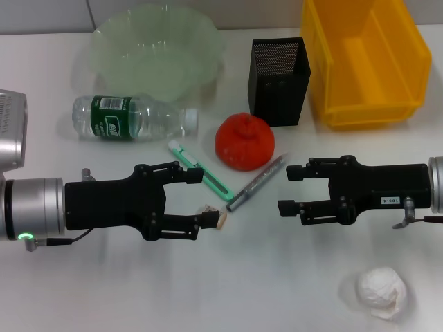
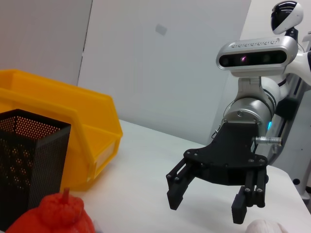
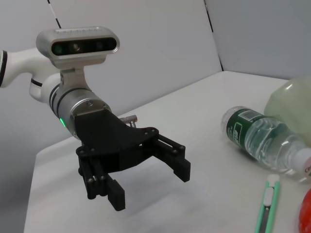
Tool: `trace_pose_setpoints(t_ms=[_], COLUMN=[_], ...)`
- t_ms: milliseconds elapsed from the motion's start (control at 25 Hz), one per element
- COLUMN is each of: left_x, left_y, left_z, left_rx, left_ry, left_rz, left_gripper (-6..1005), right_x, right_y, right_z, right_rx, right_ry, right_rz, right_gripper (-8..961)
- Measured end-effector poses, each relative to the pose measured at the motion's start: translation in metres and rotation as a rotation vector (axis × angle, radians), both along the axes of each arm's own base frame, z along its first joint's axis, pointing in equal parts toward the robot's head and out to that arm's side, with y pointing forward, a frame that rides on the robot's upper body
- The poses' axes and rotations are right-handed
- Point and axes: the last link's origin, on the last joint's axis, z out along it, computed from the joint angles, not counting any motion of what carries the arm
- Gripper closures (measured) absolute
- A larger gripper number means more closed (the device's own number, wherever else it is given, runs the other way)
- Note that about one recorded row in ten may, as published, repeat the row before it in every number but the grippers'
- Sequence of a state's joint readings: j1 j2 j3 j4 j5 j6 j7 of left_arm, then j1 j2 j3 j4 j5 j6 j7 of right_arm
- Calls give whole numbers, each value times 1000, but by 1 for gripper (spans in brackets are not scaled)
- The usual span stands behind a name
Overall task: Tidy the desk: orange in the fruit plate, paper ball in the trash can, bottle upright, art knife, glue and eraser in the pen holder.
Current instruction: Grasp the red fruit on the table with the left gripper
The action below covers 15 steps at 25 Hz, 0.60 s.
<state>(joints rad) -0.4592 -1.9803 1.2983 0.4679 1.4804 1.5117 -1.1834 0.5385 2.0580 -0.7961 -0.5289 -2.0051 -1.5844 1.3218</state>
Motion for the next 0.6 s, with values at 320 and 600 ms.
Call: trace_pose_setpoints(t_ms=[320, 600], left_x=[0, 0], left_y=[1, 1], left_z=[0, -1], left_rx=[1, 1], left_ry=[3, 3], left_rz=[3, 7], left_gripper=[140, 141], right_x=[1, 1], right_y=[0, 1], right_z=[1, 1], right_rx=[1, 0], right_ry=[-5, -7], right_rz=[0, -1], right_gripper=[182, 182])
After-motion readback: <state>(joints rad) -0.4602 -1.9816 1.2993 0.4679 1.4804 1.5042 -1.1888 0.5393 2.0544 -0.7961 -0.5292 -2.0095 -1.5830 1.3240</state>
